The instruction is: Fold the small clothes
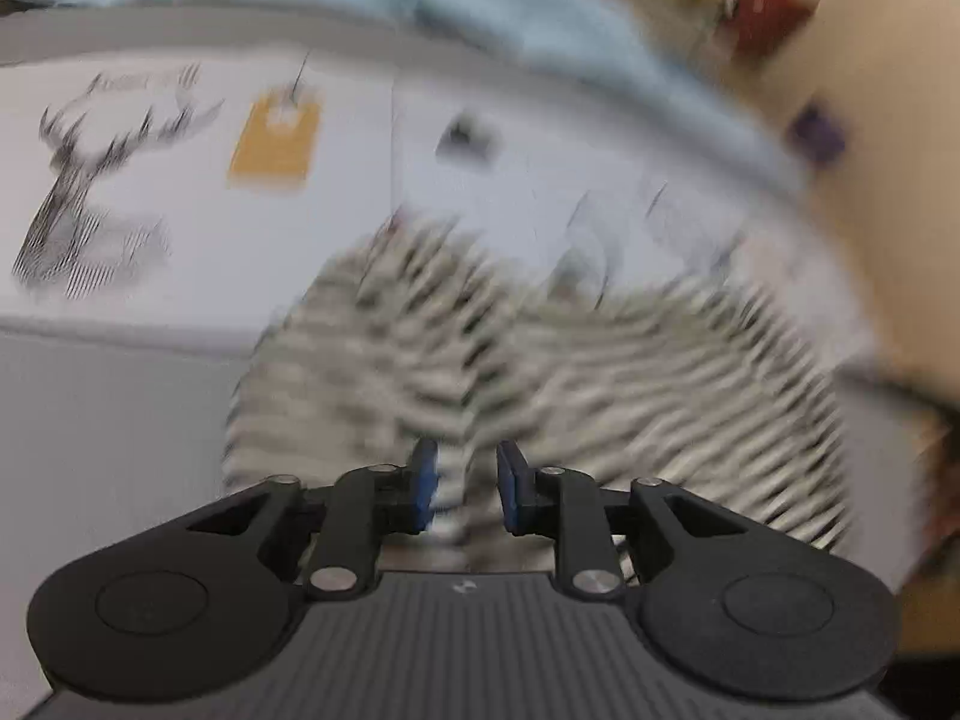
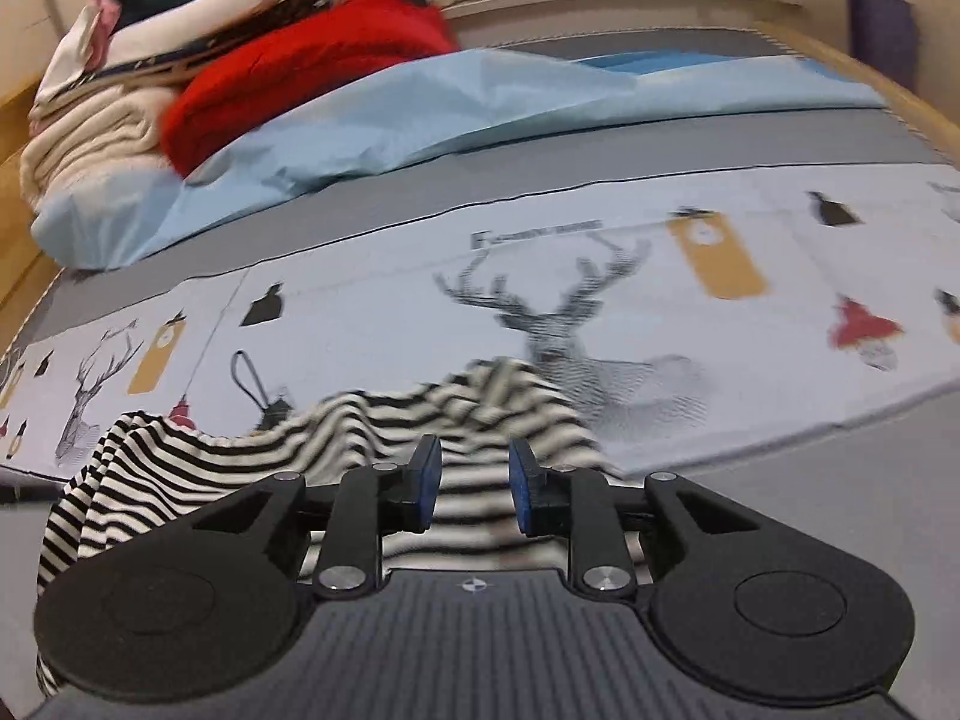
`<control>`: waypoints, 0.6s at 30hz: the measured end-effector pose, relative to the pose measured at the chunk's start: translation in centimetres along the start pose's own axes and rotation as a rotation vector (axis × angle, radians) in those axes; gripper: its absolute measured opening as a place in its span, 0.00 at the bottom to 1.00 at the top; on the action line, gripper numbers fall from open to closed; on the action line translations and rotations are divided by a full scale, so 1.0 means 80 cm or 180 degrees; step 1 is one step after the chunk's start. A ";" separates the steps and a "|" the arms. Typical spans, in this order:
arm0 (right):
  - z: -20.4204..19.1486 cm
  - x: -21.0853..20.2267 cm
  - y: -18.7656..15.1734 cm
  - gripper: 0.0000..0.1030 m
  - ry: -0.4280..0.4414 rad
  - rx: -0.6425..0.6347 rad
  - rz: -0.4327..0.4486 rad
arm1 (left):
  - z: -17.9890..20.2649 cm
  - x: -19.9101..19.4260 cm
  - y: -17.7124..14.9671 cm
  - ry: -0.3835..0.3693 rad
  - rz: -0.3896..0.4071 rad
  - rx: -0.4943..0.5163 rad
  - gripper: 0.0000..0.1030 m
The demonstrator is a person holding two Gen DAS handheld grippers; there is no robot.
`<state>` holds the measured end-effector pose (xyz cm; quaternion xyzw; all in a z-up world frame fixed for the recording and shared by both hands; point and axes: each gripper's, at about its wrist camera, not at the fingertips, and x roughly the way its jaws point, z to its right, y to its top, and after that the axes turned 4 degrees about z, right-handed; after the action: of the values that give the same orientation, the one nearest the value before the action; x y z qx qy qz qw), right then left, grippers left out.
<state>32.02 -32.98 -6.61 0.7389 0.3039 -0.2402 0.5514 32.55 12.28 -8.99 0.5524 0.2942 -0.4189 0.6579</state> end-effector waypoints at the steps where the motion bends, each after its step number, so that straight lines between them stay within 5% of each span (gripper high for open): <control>1: 0.007 -0.012 -0.004 0.25 -0.0013 0.0026 0.0003 | -0.007 0.011 -0.010 0.0410 -0.0183 0.0042 0.17; 2: 0.013 -0.024 -0.008 0.25 -0.0031 0.0047 0.0006 | -0.019 0.012 -0.019 0.0754 -0.0301 -0.0061 0.09; 3: 0.019 -0.037 -0.011 0.25 -0.0064 0.0060 0.0007 | -0.030 -0.001 -0.023 0.0762 -0.0245 -0.0262 0.10; 7: 0.042 -0.096 -0.034 0.30 -0.0149 0.0058 0.0029 | -0.056 -0.086 -0.046 0.0137 0.0215 -0.0850 0.30; 9: 0.053 -0.116 -0.053 0.38 -0.0166 0.0012 -0.0025 | -0.054 -0.110 -0.066 0.0118 0.0236 -0.0820 0.39; 14: 0.082 -0.113 -0.102 0.38 -0.0146 0.0323 -0.0496 | -0.072 -0.103 -0.124 -0.0006 -0.0008 -0.1427 0.38; 18: 0.086 -0.099 -0.118 0.38 -0.0163 0.0406 -0.0720 | -0.071 -0.097 -0.126 0.0074 -0.0031 -0.1447 0.39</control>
<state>19.62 -39.13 -9.37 0.7271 0.3552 -0.3384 0.4802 20.46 19.19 -8.45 0.3933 0.3913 -0.3386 0.7600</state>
